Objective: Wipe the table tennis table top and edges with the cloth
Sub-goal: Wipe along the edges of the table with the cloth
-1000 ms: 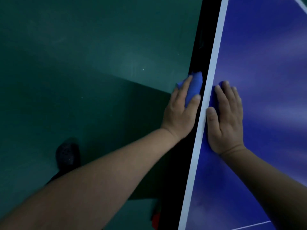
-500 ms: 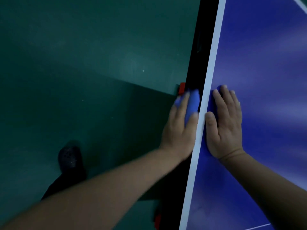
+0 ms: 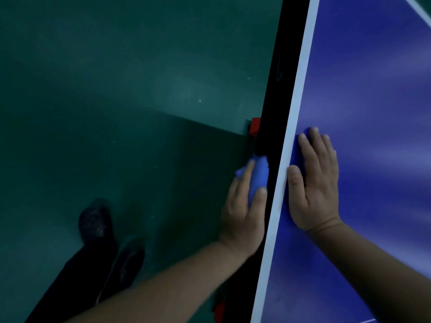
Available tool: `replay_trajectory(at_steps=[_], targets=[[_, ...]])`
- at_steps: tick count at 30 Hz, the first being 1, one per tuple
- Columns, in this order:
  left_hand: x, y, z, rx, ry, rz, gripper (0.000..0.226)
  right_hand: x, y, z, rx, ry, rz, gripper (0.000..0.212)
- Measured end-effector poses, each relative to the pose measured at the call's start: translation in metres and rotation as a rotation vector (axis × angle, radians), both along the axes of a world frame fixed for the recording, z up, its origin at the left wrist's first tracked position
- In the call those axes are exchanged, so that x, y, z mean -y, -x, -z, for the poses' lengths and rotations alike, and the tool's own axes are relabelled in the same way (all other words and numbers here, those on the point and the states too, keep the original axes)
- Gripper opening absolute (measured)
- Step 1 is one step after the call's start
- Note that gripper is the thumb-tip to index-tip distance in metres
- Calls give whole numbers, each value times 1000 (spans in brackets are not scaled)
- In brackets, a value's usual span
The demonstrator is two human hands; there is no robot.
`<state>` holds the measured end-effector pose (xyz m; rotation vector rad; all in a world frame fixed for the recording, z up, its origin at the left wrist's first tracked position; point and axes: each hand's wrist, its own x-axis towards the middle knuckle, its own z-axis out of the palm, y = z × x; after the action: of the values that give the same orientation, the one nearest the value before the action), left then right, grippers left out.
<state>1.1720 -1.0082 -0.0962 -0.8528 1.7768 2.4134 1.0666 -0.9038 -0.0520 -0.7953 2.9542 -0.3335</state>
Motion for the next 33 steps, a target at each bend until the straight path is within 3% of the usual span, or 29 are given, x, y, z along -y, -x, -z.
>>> replay_trajectory(at_steps=[6, 10, 15, 19, 22, 25, 29, 33], targets=[[34, 93, 8, 4, 26, 16, 63, 1, 1, 0, -18, -22, 2, 57], [11, 22, -2, -86, 92, 35, 65, 2, 0, -1, -9, -33, 8, 57], [-10, -26, -18, -19, 82, 129, 67, 3, -1, -5, 40, -41, 17, 57], [14, 29, -18, -35, 133, 157, 67, 14, 20, -20, 41, -12, 14, 48], [43, 110, -16, -14, 177, 138, 67, 26, 74, -32, 5, -9, -117, 36], [64, 167, -13, -19, 240, 125, 68, 46, 152, -25, -3, -42, -113, 43], [47, 120, -6, -84, 164, 94, 62, 82, 213, -6, 46, -66, 100, 60], [22, 59, -13, -16, 118, 110, 63, 84, 215, -2, 35, -103, 113, 60]])
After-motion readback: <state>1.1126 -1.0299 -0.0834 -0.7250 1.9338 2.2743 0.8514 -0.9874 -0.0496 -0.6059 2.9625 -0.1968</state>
